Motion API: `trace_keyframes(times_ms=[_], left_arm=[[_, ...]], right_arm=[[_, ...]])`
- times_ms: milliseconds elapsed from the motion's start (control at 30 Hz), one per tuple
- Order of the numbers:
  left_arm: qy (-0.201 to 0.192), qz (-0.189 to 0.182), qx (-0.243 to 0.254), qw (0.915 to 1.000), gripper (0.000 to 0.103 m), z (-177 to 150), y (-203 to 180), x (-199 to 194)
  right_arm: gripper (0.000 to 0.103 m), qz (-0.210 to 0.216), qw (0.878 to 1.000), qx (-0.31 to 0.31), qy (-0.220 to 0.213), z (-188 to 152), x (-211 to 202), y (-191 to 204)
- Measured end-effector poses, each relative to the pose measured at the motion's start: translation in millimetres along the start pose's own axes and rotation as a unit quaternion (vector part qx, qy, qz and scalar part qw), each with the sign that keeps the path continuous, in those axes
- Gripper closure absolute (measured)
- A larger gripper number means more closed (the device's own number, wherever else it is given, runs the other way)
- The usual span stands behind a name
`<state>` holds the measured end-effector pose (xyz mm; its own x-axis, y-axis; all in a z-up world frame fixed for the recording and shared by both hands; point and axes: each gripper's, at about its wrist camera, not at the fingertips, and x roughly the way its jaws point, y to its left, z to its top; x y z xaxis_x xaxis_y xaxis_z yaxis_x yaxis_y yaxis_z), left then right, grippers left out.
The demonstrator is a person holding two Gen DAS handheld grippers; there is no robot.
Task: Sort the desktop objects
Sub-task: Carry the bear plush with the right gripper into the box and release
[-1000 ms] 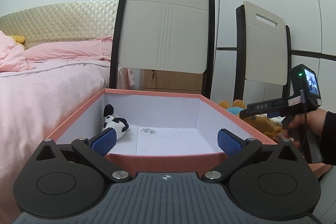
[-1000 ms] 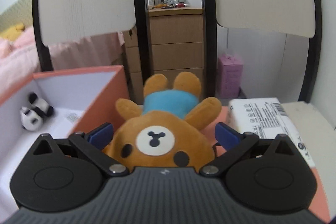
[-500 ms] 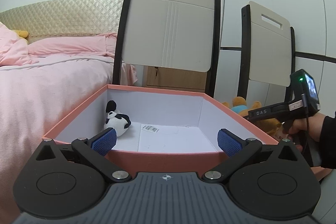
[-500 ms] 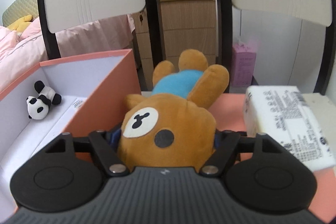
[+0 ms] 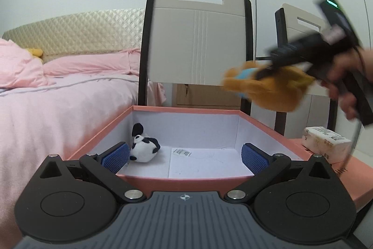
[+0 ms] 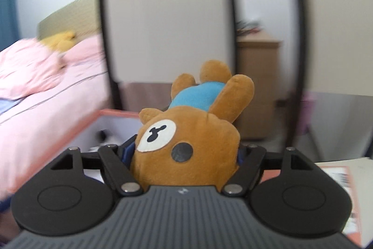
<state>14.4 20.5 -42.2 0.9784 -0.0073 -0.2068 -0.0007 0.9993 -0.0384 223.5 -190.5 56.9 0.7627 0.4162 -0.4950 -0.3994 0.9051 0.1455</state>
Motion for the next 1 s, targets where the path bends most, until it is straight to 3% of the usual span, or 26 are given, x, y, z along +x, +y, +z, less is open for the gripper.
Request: trace_keyframes(times_ms=[200,333,600,733,933,1000], left_arm=[[-0.011,0.002,-0.013,0.9998,0.0,2.8,6.1,-4.0],[-0.012,-0.006,-0.024,0.9996,0.0,4.5,11.2,-5.0],[-0.009,-0.014,-0.054,0.9984,0.0,7.2,22.7,-4.0],[-0.005,-0.016,-0.056,0.9983,0.0,7.1,23.2,-3.1],[-0.007,-0.02,-0.05,0.9985,0.0,7.5,22.3,-3.4],[-0.008,-0.02,-0.049,0.9985,0.0,7.6,22.5,-3.8]], right_arm=[[0.027,0.037,0.988,-0.018,0.147,14.7,86.7,56.5],[0.027,0.019,0.98,-0.032,0.196,0.1,138.1,71.2],[0.025,0.011,0.972,-0.024,0.235,-33.2,183.8,62.3],[0.017,0.014,0.967,-0.016,0.254,-45.3,191.9,60.6],[0.0,0.025,0.974,-0.006,0.223,-36.1,168.7,56.5],[0.0,0.03,0.979,-0.004,0.202,-30.8,149.4,54.7]])
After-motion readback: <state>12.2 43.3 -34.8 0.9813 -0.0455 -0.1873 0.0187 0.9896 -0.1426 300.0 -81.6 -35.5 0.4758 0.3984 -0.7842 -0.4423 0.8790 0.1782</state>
